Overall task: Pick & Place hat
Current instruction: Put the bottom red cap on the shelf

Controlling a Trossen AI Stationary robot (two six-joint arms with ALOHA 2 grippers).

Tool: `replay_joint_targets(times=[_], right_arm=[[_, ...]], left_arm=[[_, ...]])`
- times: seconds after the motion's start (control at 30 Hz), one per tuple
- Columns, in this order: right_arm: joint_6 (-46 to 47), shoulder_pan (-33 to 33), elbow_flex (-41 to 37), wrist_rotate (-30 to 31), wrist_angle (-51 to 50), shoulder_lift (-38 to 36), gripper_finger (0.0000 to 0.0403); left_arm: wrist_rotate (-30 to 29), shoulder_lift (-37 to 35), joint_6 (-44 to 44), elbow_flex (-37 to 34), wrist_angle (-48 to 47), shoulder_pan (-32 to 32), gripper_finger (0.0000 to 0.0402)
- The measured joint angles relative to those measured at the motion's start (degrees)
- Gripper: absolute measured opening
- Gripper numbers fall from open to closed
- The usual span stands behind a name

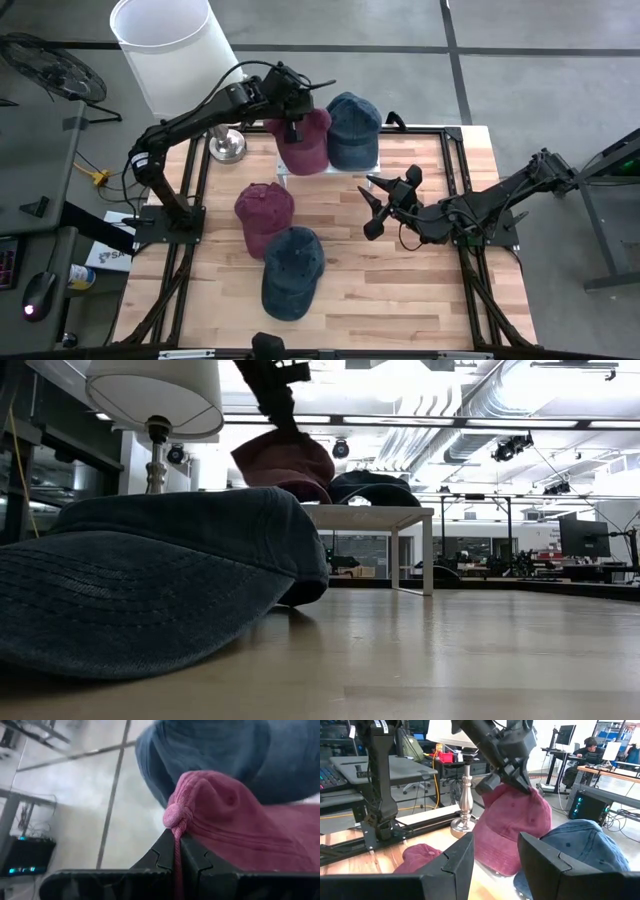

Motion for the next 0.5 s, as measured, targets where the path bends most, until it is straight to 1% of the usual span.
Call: replay_joint_targets(times=[0.07,0.5], right_arm=[[0.0,0.0,0.0,-0.1,-0.1,0.0,0.0146],[0.0,0.0,0.0,-0.2,-0.4,0.0,0.0145]], left_arm=[[-1.0,0.5,0.1,0.0,1.0,-0.1,0.0003],[-1.8,1.3,0.0,0.0,0.5,-0.1,0.0005]])
